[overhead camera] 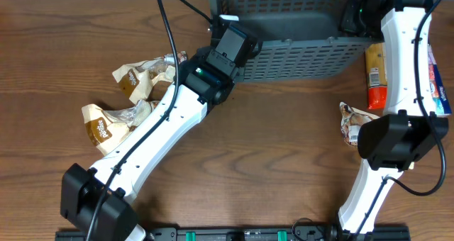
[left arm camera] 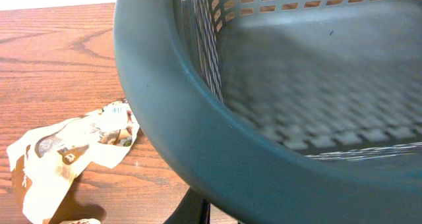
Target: Pack container
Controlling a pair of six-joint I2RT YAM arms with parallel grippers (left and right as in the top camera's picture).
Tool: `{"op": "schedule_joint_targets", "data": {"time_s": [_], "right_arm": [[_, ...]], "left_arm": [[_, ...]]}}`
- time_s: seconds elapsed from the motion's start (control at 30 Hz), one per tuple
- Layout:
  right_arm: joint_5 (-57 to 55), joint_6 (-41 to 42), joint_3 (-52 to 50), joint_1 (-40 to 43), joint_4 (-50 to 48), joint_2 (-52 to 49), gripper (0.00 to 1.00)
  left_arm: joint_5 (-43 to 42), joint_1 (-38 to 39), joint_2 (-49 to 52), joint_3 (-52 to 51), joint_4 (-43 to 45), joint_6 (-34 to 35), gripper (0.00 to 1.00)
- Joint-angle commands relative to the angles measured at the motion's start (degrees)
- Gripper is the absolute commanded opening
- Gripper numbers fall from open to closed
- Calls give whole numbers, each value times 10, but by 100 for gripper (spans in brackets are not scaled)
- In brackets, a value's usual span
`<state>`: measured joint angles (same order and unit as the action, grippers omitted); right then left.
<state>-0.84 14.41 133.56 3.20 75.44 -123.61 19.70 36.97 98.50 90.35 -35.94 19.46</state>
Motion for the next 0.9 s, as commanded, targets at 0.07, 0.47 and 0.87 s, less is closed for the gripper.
{"op": "schedule_joint_targets", "data": {"time_s": [0.07,0.47,0.87], "right_arm": [[7,-8,6,-21,4,-1,1],[48,-34,29,-29,-48,5,7],[103,-40,183,-29,-35,5,55]], "left_arm": [[10,-3,0,-3,3,-8,6],[10,-3,0,-3,0,-34,22],[10,-2,-14,-3,-20,-51,43]]}}
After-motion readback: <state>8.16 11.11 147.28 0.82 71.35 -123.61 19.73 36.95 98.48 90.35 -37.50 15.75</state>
